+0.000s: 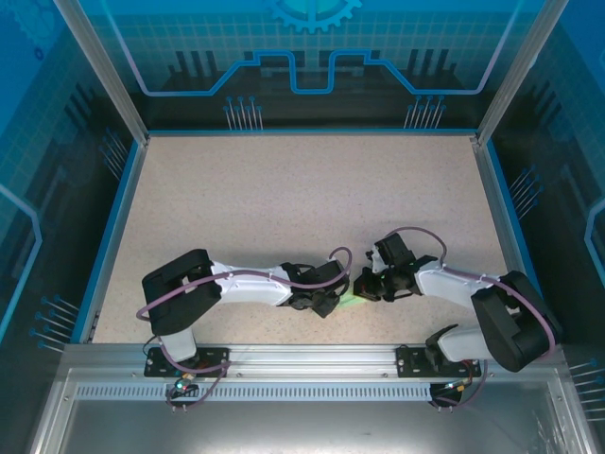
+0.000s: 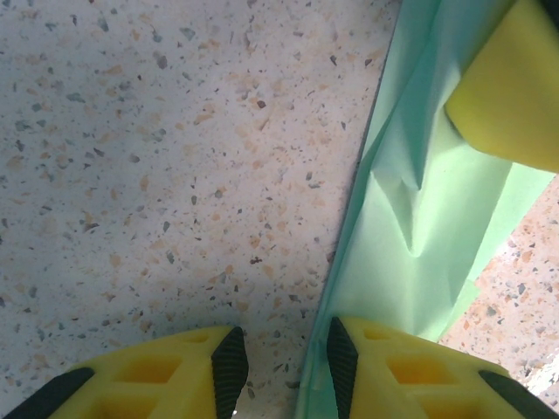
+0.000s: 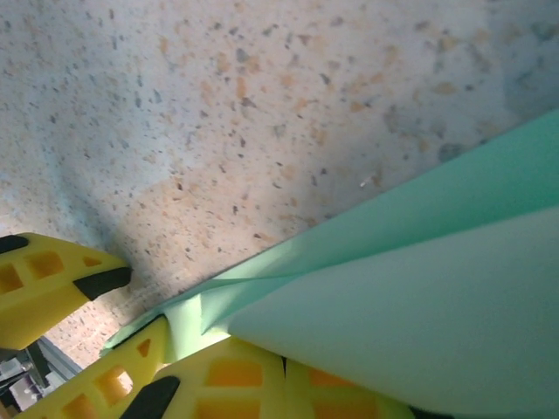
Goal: Fold a paper plane with a square sheet of paper (pick it up from the middle)
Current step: Fold the wing for the fifth time at the center of the table.
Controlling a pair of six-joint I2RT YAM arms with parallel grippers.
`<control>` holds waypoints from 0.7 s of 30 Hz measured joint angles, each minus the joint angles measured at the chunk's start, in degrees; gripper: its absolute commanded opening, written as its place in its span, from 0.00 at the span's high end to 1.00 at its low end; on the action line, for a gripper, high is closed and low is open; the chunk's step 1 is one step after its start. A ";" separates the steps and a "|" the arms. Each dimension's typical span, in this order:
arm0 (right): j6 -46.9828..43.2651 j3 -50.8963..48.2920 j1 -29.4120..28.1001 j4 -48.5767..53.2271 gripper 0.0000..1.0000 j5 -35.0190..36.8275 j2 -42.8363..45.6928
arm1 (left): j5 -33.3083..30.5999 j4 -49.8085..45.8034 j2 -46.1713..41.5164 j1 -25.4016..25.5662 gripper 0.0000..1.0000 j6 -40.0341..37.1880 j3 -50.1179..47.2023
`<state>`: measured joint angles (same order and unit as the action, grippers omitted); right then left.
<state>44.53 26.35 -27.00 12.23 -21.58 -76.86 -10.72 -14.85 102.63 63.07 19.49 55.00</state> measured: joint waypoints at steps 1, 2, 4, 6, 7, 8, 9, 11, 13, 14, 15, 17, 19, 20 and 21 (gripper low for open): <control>-0.04 -0.13 0.00 -0.02 0.95 0.00 0.13 | 0.00 -0.02 0.00 0.00 0.63 0.00 0.00; -0.07 -0.15 0.00 0.20 0.95 0.04 0.46 | 0.00 0.00 0.00 0.00 0.63 0.00 0.00; -0.07 -0.13 -0.02 1.97 0.95 0.33 2.32 | 0.00 0.00 0.00 0.00 0.64 -0.02 0.00; -0.04 0.44 -0.02 4.66 0.95 0.37 5.66 | 0.00 0.13 -0.07 0.00 0.63 -0.02 -0.07; -0.02 1.20 -0.02 5.88 0.95 0.31 7.63 | 0.00 0.20 -0.13 0.00 0.64 -0.02 -0.20; 0.13 1.97 0.00 6.43 0.95 0.11 9.07 | 0.00 0.31 -0.17 0.00 0.64 -0.04 -0.28; 0.52 2.78 0.00 6.45 0.95 -0.26 10.51 | 0.00 0.57 -0.26 0.00 0.64 -0.09 -0.46; 1.77 3.98 0.00 5.73 0.94 -1.29 12.72 | 0.00 1.05 -0.42 0.00 0.64 -0.15 -0.81; 3.26 4.50 0.00 4.42 0.94 -2.19 13.66 | -0.02 1.81 -0.76 0.00 0.64 -0.11 -1.44; 3.85 4.55 0.00 4.09 0.94 -2.47 13.51 | 0.00 2.38 -1.05 0.00 0.64 -0.04 -1.88; 4.50 4.55 0.00 3.72 0.94 -2.75 13.03 | -0.02 3.13 -1.29 0.00 0.64 0.00 -2.43; 6.01 4.50 0.04 2.34 0.95 -3.28 11.41 | 0.00 4.37 -1.77 -0.02 0.64 0.26 -3.41; 7.67 4.39 0.04 0.52 0.95 -3.80 9.16 | 0.00 5.35 -2.10 -0.02 0.64 1.11 -4.17; 8.35 4.39 0.04 -0.28 0.95 -4.02 8.22 | 0.00 5.77 -2.21 -0.07 0.64 1.46 -4.44; 9.14 4.37 0.02 -1.14 0.95 -4.26 7.19 | 0.02 6.16 -2.27 -0.13 0.64 1.86 -4.70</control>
<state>53.67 30.72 -26.98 11.09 -25.85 -69.67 -10.70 -8.69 100.36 62.94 21.34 50.30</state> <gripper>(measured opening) 0.059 0.364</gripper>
